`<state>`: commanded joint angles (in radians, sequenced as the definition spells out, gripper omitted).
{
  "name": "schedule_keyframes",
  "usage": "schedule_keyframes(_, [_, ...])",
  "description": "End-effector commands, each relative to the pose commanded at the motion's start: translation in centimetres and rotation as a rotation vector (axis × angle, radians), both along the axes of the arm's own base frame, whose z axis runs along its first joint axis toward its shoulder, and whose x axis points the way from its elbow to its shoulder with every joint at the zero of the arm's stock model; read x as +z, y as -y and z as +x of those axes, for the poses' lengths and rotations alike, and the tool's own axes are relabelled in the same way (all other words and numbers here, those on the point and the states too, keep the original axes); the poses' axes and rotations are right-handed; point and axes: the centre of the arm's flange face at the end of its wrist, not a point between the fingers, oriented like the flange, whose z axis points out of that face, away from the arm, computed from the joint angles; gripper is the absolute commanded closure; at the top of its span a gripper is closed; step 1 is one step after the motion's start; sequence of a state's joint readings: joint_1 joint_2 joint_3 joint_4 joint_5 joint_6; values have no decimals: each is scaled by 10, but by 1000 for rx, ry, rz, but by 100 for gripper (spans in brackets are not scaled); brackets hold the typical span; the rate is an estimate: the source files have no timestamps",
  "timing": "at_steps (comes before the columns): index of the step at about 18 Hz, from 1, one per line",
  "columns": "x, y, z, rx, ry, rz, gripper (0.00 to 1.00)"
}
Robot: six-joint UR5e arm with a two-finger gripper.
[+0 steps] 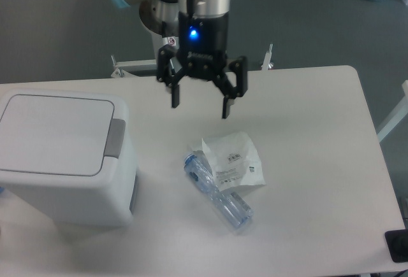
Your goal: Open the trash can
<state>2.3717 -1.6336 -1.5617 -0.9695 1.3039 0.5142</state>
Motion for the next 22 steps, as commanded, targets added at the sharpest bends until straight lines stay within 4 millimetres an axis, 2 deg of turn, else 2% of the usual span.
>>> schedule_keyframes(7, [-14,-30,24,6,63,-5,0])
schedule_keyframes(14, [-22,-33,29,3,76,-13,0])
schedule_keyframes(22, [-43,-40,33,-8,97,-42,0])
